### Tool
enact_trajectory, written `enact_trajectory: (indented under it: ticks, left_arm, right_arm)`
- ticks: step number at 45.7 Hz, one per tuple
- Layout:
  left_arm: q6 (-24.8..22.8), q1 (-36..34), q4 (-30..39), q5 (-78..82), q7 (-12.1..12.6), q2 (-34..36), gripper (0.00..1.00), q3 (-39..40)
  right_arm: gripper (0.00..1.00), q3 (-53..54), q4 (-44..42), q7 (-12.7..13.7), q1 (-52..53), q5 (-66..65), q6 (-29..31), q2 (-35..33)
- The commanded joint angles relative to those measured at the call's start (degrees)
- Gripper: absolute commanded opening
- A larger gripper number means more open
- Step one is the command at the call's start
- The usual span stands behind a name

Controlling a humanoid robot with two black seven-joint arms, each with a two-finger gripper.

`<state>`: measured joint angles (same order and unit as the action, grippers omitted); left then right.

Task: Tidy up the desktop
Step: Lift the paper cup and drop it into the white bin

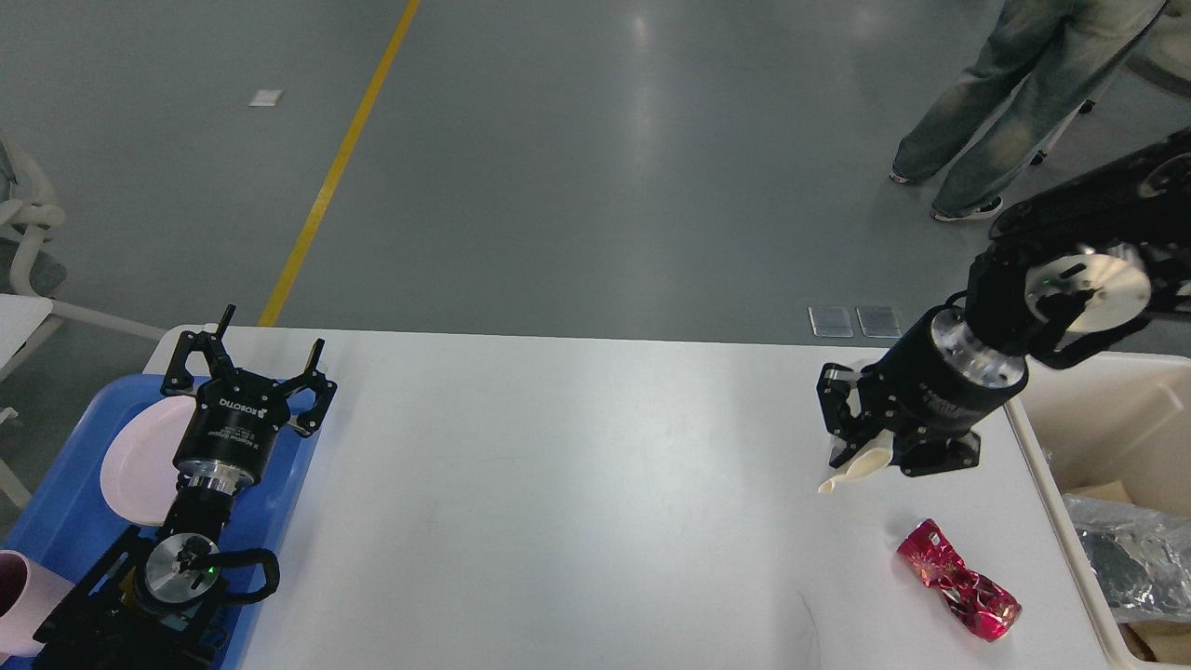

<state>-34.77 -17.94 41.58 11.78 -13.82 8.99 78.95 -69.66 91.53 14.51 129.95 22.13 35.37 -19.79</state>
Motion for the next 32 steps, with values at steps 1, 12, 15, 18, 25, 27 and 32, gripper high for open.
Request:
enact_trajectory:
  ticks: [1,12,15,18,25,27,32]
  left_arm:
    - [0.0,0.0,0.0,0.0,-0.1,0.0,0.96,0.0]
    - [0.0,0.0,-0.1,0.0,-0.1,0.1,0.96,0.0]
    - [0.0,0.0,0.0,0.0,-0.1,0.0,0.96,0.0]
    - [0.0,0.0,0.0,0.0,-0.1,0.0,0.96,0.0]
    - [0.0,0.0,0.0,0.0,-0.1,0.0,0.96,0.0]
    - [0.0,0.0,0.0,0.0,-0.1,0.0,0.96,0.0]
    - [0.0,0.0,0.0,0.0,-0.1,0.0,0.96,0.0]
  right_arm:
    - [0.0,-3.2,2.6,0.0,10.2,-4.1,4.5,-0.9]
    - [0.0,-4.5,4.3,-0.7,11.6,-8.1,5.5,-1.0]
    - [0.0,-5.2,4.1,-1.1,11.3,-8.1,5.1,-1.0]
    - [0.0,-8.1,3.6,-2.6,11.0,-8.2,4.7,-0.4]
    - [0.0,-15.6,0.3,-9.8,7.3,-10.3,3.9,0.6]
    - [0.0,-17.9,-1.0,-10.4,5.1,-10.8,3.0,0.3]
    - [0.0,-22.1,-5.8,-10.3,-1.5,-10.5,-1.5,-2.2]
